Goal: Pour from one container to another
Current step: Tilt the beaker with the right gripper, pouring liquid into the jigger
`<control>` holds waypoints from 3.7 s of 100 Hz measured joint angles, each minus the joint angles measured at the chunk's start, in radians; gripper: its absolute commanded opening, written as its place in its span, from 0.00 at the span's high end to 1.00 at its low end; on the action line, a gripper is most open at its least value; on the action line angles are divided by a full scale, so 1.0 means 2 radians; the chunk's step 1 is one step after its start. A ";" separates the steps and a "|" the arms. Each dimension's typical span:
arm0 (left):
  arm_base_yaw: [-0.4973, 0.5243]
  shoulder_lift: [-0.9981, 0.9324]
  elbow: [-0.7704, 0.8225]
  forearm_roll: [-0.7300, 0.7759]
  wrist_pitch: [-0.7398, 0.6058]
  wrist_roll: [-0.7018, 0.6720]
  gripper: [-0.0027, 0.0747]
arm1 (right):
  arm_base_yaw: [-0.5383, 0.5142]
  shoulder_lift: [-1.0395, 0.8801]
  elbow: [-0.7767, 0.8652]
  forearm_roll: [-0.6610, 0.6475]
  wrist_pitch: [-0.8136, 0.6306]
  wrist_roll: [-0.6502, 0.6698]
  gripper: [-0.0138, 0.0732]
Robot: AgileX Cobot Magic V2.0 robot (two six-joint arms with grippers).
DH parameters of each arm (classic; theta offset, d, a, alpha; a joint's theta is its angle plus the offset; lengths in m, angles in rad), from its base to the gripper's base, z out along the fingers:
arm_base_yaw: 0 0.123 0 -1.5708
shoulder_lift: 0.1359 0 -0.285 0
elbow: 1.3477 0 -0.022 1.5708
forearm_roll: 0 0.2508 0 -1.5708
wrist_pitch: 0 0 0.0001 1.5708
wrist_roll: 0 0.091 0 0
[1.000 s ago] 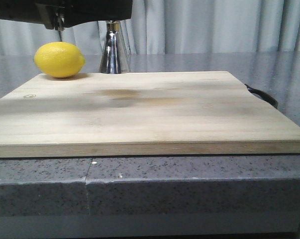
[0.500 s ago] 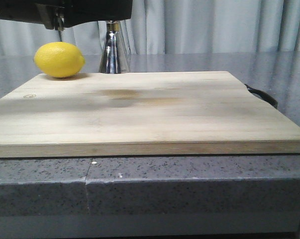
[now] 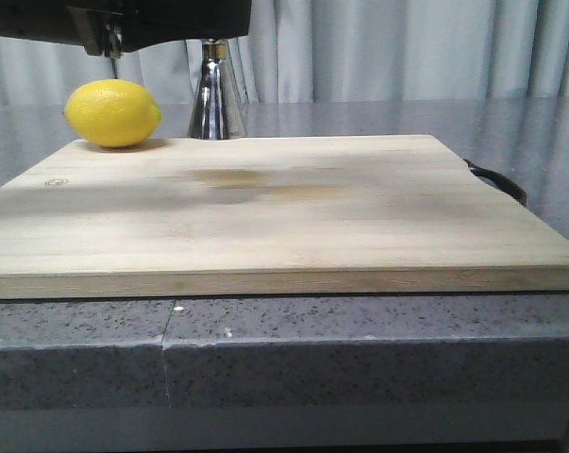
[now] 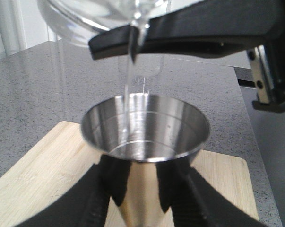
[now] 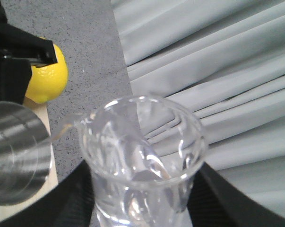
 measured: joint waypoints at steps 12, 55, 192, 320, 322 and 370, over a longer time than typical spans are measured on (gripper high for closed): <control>0.000 0.000 0.000 0.000 0.000 0.000 0.67 | 0.000 0.000 0.000 -0.014 -0.002 0.000 0.48; 0.000 0.000 0.000 0.000 0.000 0.000 0.67 | 0.000 0.001 0.000 -0.034 -0.003 0.000 0.48; 0.000 0.000 0.000 0.000 0.000 0.000 0.67 | 0.000 0.001 0.000 -0.086 0.005 0.000 0.48; 0.000 0.000 0.000 0.000 0.000 0.000 0.67 | 0.000 0.001 0.000 -0.118 0.005 0.000 0.48; 0.000 0.000 0.000 0.000 0.000 0.000 0.67 | 0.000 0.001 0.000 -0.121 0.005 0.000 0.48; 0.000 0.000 0.000 0.000 0.000 0.000 0.67 | 0.000 0.001 0.000 -0.131 0.003 -0.001 0.48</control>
